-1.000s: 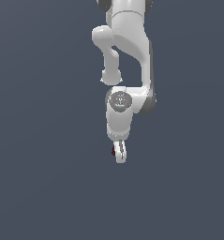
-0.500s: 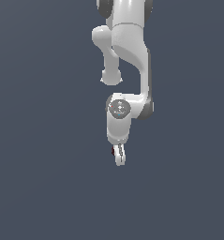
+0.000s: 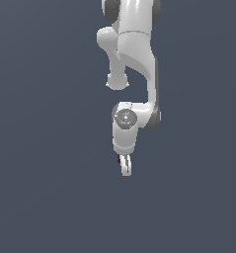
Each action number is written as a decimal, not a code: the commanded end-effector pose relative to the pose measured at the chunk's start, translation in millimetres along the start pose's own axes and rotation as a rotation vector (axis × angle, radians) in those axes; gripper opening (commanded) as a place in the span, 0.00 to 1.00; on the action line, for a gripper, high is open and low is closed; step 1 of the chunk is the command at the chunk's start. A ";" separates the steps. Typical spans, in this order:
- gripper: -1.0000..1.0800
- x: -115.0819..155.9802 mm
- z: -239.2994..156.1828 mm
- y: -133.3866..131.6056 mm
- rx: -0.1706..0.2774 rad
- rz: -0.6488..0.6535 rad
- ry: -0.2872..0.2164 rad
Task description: Pick up the object and move it to a goal position.
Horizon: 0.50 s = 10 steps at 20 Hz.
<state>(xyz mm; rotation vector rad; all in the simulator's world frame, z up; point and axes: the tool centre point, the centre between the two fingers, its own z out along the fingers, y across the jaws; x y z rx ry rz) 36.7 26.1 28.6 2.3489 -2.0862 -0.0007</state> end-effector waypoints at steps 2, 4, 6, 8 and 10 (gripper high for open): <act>0.00 0.0 0.3 -0.1 0.000 0.000 0.000; 0.00 0.0 0.3 -0.1 0.000 0.000 0.000; 0.00 0.0 0.3 -0.1 0.000 0.000 0.000; 0.00 0.2 0.0 0.0 0.000 0.000 0.000; 0.00 1.0 -1.6 1.0 0.000 0.000 0.000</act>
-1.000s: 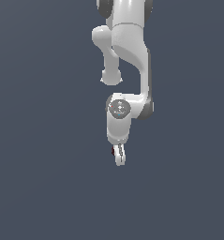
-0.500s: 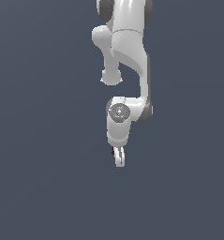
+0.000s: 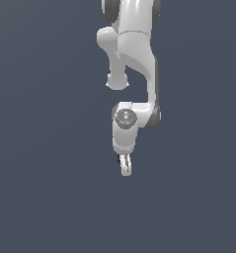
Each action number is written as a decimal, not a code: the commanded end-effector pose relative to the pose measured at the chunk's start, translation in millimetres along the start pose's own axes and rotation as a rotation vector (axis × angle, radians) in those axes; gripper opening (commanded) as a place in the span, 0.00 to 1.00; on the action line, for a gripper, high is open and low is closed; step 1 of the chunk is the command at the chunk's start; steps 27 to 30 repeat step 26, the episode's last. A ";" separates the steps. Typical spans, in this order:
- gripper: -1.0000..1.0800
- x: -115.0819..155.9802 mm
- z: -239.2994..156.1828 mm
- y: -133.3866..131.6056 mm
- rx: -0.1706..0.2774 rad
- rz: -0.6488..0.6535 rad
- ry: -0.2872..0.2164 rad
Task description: Pick up the object and move it to a goal position.
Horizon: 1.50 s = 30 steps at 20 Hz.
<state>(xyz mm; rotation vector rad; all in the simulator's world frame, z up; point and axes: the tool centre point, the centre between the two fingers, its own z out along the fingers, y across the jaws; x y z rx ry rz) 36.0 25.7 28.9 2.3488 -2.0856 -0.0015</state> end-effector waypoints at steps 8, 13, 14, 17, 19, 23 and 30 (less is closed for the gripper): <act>0.00 12.5 -23.8 15.4 0.001 0.000 -0.001; 0.00 25.5 -48.4 31.2 0.001 0.000 -0.001; 0.00 27.8 -52.6 33.7 0.001 0.000 -0.001; 0.00 33.2 -62.6 39.9 0.001 0.000 -0.001; 0.00 35.7 -67.3 42.7 0.001 0.000 -0.001; 0.00 38.2 -71.7 44.6 0.001 0.000 -0.001; 0.00 38.1 -71.5 43.8 0.001 0.000 0.000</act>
